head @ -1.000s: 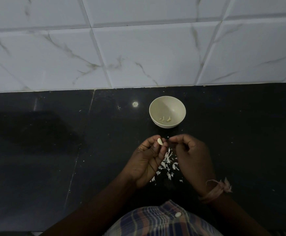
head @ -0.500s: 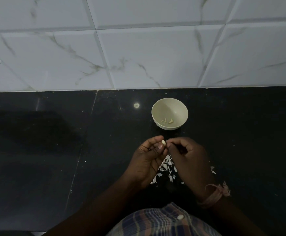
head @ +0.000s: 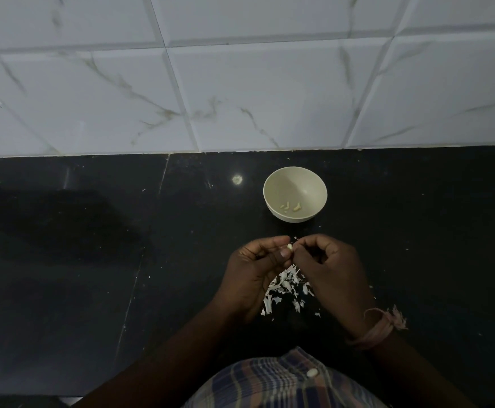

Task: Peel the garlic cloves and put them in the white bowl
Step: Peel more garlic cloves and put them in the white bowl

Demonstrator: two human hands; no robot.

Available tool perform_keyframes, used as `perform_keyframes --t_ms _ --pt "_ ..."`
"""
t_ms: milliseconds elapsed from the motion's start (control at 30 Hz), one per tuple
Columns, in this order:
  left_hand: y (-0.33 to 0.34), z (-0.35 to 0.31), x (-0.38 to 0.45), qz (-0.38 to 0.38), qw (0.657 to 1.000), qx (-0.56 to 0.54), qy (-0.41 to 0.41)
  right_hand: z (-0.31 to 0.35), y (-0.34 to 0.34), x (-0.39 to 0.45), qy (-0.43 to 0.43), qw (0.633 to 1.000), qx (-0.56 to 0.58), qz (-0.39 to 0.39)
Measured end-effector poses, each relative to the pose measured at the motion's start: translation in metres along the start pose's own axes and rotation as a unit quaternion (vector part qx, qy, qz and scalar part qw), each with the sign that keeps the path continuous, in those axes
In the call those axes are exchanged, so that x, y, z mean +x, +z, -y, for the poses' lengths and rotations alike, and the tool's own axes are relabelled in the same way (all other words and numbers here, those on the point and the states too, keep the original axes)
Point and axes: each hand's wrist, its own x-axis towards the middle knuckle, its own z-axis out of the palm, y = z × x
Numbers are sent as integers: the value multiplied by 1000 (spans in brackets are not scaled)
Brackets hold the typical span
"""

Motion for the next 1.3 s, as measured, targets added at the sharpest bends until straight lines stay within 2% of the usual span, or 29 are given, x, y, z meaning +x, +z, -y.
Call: perform_keyframes --t_ms 233,433,633,800,933,1167,1300 --pt "1 -1 -2 5 1000 20 5 2 -2 1 -5 1000 -12 12" --pt "3 2 -2 16 999 34 13 -9 6 4 26 999 -42 -19" --pt "6 1 -1 10 999 -21 -23 -11 8 7 34 999 -12 -30" --pt "6 -1 -1 21 996 -70 -52 -12 6 8 65 995 77 -22" --pt "6 -2 -1 22 992 -104 -73 -14 4 7 116 976 183 -30" --pt "5 -2 0 18 991 -113 -68 -17 0 5 58 992 112 -26" --pt "5 -3 0 14 991 -119 -59 -13 4 0 -11 997 67 -27"
